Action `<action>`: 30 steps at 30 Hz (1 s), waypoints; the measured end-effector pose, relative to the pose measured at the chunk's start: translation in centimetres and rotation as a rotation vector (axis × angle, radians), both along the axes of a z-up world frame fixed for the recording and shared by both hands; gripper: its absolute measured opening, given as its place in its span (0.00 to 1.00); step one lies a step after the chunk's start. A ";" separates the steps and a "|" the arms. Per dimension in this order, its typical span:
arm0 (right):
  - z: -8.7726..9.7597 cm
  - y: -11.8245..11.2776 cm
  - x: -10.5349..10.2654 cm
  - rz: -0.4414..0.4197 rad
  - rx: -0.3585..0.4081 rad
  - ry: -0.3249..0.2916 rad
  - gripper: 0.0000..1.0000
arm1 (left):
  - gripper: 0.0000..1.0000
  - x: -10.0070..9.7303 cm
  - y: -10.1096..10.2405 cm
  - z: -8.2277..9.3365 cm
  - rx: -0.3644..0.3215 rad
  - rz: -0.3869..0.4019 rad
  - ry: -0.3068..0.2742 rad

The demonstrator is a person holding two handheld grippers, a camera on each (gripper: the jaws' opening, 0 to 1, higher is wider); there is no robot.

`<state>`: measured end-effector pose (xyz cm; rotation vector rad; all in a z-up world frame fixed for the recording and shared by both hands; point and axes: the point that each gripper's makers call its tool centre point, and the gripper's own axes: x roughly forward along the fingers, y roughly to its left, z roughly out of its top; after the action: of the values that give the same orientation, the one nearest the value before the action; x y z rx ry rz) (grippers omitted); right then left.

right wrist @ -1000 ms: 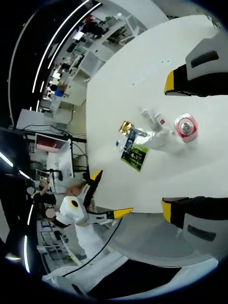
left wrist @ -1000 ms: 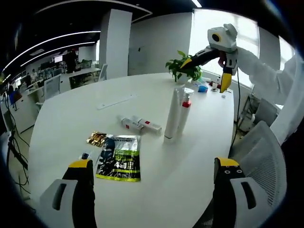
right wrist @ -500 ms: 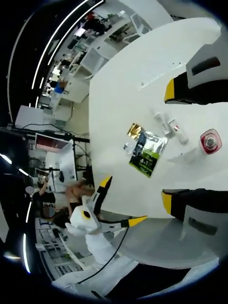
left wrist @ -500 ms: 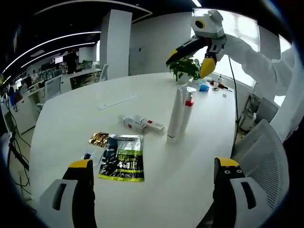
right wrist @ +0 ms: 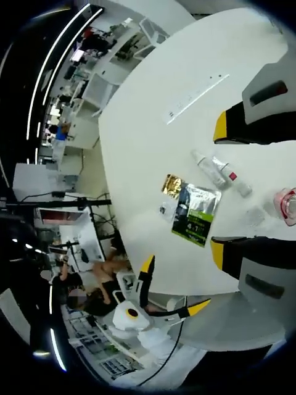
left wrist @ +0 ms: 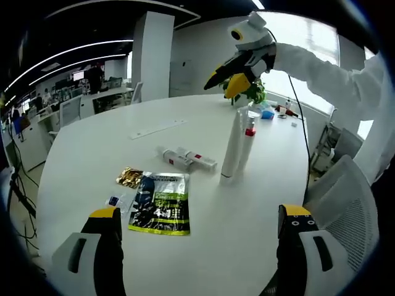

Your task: Arrange the skincare products in the storage area until every visible bottle or jar stands upright without overlapping.

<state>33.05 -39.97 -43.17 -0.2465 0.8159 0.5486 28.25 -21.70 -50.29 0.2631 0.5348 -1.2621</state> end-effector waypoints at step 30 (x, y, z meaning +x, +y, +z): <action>-13.2 -3.2 2.8 -0.174 -0.122 0.360 0.35 | 0.99 -0.9 -0.4 -2.2 -0.003 -0.012 0.069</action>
<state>35.89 -43.17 -56.37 -0.1876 1.2104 0.3834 27.31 -22.07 -52.48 0.2208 0.5914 -1.2874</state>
